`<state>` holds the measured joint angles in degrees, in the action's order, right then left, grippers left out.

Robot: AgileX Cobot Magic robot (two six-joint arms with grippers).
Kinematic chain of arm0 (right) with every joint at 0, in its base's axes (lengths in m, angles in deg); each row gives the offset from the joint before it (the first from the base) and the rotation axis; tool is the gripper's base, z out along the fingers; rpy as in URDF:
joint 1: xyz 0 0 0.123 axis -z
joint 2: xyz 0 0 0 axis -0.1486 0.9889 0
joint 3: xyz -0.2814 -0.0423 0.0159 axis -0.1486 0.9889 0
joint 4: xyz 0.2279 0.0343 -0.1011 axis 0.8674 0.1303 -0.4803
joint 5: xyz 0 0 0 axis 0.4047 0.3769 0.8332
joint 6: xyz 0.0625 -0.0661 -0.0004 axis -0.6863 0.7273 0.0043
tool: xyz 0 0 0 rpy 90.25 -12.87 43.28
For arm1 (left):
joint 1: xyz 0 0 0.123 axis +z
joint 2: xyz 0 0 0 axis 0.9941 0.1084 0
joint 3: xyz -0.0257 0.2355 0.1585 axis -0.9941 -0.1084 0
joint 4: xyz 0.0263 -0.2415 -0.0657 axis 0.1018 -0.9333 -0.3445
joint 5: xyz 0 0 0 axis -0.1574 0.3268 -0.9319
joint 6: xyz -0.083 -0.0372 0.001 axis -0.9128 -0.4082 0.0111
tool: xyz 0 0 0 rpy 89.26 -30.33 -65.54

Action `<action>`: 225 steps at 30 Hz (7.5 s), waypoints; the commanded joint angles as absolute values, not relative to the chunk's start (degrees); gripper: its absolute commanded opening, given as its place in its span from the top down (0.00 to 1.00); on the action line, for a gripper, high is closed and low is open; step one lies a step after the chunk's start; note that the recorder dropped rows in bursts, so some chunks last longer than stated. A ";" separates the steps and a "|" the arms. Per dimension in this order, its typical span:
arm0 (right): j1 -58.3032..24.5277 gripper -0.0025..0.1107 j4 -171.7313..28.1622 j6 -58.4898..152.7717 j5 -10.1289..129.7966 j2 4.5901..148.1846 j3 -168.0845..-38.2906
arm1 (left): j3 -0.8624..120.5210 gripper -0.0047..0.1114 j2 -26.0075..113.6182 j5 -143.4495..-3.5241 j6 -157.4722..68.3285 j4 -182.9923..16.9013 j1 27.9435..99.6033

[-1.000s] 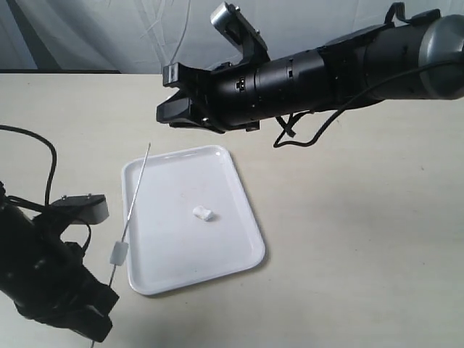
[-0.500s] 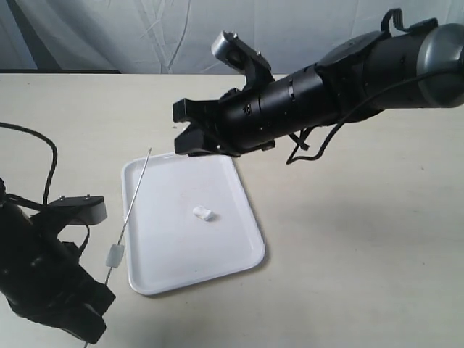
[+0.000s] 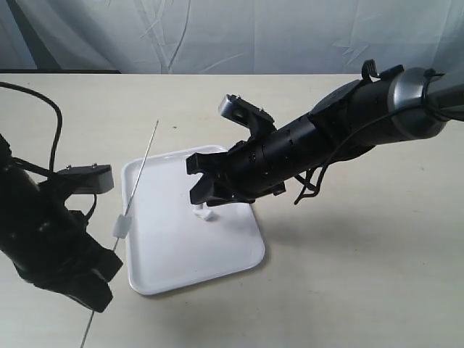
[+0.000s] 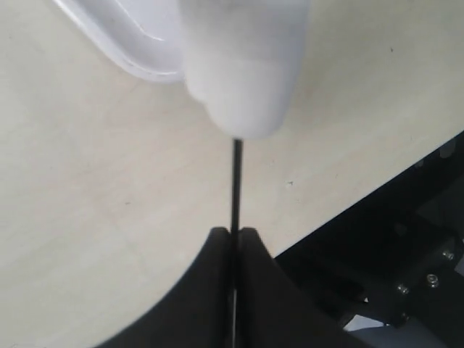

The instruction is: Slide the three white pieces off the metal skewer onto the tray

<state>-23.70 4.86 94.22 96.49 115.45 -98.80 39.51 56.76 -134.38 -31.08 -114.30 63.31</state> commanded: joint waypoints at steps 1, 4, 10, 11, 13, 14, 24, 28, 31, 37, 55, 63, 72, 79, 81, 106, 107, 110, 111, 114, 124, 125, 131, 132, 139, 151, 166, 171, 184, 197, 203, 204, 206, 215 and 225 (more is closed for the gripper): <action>-23.59 0.66 4.68 94.40 97.78 115.45 -98.56 | 40.47 0.96 60.72 -134.65 -29.92 -114.22 63.63; -23.59 0.66 4.68 96.04 100.79 115.45 -98.56 | 41.29 0.96 62.73 -134.32 -29.92 -114.32 63.63; -23.59 0.66 6.81 100.98 108.30 115.45 -98.56 | 43.60 0.96 62.84 -134.71 -27.08 -118.98 63.63; -23.59 0.66 8.58 102.70 109.96 115.45 -98.56 | 43.60 0.96 62.84 -134.71 -26.86 -119.95 63.63; -23.59 0.66 12.52 106.03 112.88 115.45 -98.56 | 43.70 0.96 62.84 -134.01 -25.77 -121.16 63.63; -23.59 0.66 14.18 107.13 113.87 115.45 -98.56 | 43.70 0.96 62.84 -133.67 -25.65 -121.31 63.63; -23.59 0.66 15.56 107.91 115.79 115.45 -98.56 | 45.15 0.96 62.84 -132.77 -23.07 -126.91 63.63; -23.59 0.66 16.09 107.91 115.62 115.45 -98.56 | 45.56 0.96 62.84 -133.46 -23.07 -127.26 63.63; -23.59 0.66 17.08 108.15 115.51 115.45 -98.56 | 45.60 0.96 62.84 -133.81 -22.96 -127.39 63.63; -23.59 0.70 17.31 108.19 115.41 115.45 -98.56 | 45.60 0.96 62.84 -134.19 -20.94 -130.85 63.63; -23.46 0.79 21.84 108.60 111.24 114.41 -98.56 | 45.34 0.96 62.84 -135.28 -22.04 -124.93 63.63; -23.46 0.79 22.49 108.73 103.63 110.86 -99.26 | 45.34 0.96 62.84 -138.94 -23.60 -121.61 63.63; -23.46 0.79 22.75 108.73 99.63 108.78 -100.29 | 45.34 0.96 62.71 -141.07 -27.54 -116.33 63.63; -23.46 0.72 18.35 103.34 97.98 108.66 -100.29 | 45.34 0.96 61.91 -137.63 -27.19 -118.40 63.63; -23.46 0.63 16.18 101.94 98.11 108.66 -100.29 | 45.34 0.96 61.30 -135.78 -27.51 -118.40 63.63; -23.46 0.73 15.19 101.84 101.50 108.77 -100.29 | 45.34 0.96 61.17 -137.63 -20.93 -129.36 63.63; -23.46 0.77 15.19 101.84 101.50 108.77 -100.29 | 45.34 0.96 61.17 -137.48 -20.93 -129.36 63.63; -23.46 0.85 15.19 101.84 101.50 108.77 -100.29 | 45.34 0.96 61.17 -137.50 -20.93 -129.14 63.63; -23.46 0.86 15.19 101.84 101.50 108.77 -100.29 | 45.34 0.96 61.17 -137.28 -20.93 -128.72 63.63; -23.46 0.86 15.19 101.84 101.50 108.77 -100.29 | 45.34 0.96 61.17 -136.61 -21.05 -127.82 63.63; -23.46 0.89 18.50 102.16 100.06 108.66 -100.29 | 45.34 0.96 61.17 -137.07 -22.82 -123.11 63.63; -23.46 0.89 18.86 102.16 99.27 108.41 -100.29 | 45.34 0.96 61.17 -137.94 -24.22 -120.41 63.63; -23.46 0.89 19.04 102.16 90.45 105.03 -100.29 | 41.38 0.96 61.17 -138.87 -26.76 -116.68 63.63; -23.46 0.89 19.42 102.16 89.36 104.48 -100.29 | 40.31 0.96 61.17 -138.87 -26.76 -116.23 63.63; -23.46 0.89 19.93 102.16 81.09 100.21 -100.29 | 35.84 0.96 61.17 -138.31 -26.76 -115.46 63.63; -24.21 0.89 -4.14 86.20 91.71 109.62 -100.29 | 43.14 0.96 61.68 -141.12 -33.02 -109.27 63.63; -26.11 0.69 -4.39 85.43 90.69 117.09 -100.29 | 54.01 0.96 76.23 -135.50 -33.48 -112.11 63.63; -25.89 0.69 -4.46 86.52 90.32 116.00 -100.29 | 56.14 0.96 80.10 -134.28 -33.19 -112.20 63.63; -25.77 0.69 -12.01 86.83 89.67 101.86 -100.29 | 57.24 0.92 82.56 -128.72 -27.15 -115.76 63.63; -25.77 0.69 -15.44 86.72 89.32 92.42 -100.29 | 58.93 0.68 81.39 -140.27 -27.15 -116.70 63.63; -25.77 0.69 -22.41 86.72 94.26 86.95 -100.29 | 58.52 0.68 76.43 -143.45 -23.65 -117.42 63.63; -25.77 0.69 -24.94 86.72 97.06 85.98 -100.29 | 58.00 0.68 75.07 -143.45 -23.01 -118.77 63.52; -25.77 0.69 -29.01 84.78 102.35 83.54 -100.29 | 56.96 0.68 70.79 -143.45 -21.87 -121.05 63.52; -25.77 0.69 -34.19 80.06 118.71 68.98 -99.32 | 52.11 0.68 42.29 -143.45 -21.75 -118.60 63.52; -25.88 0.69 -9.33 101.56 84.58 34.55 -69.80 | 34.45 0.68 -1.16 -109.00 -20.88 -118.31 63.62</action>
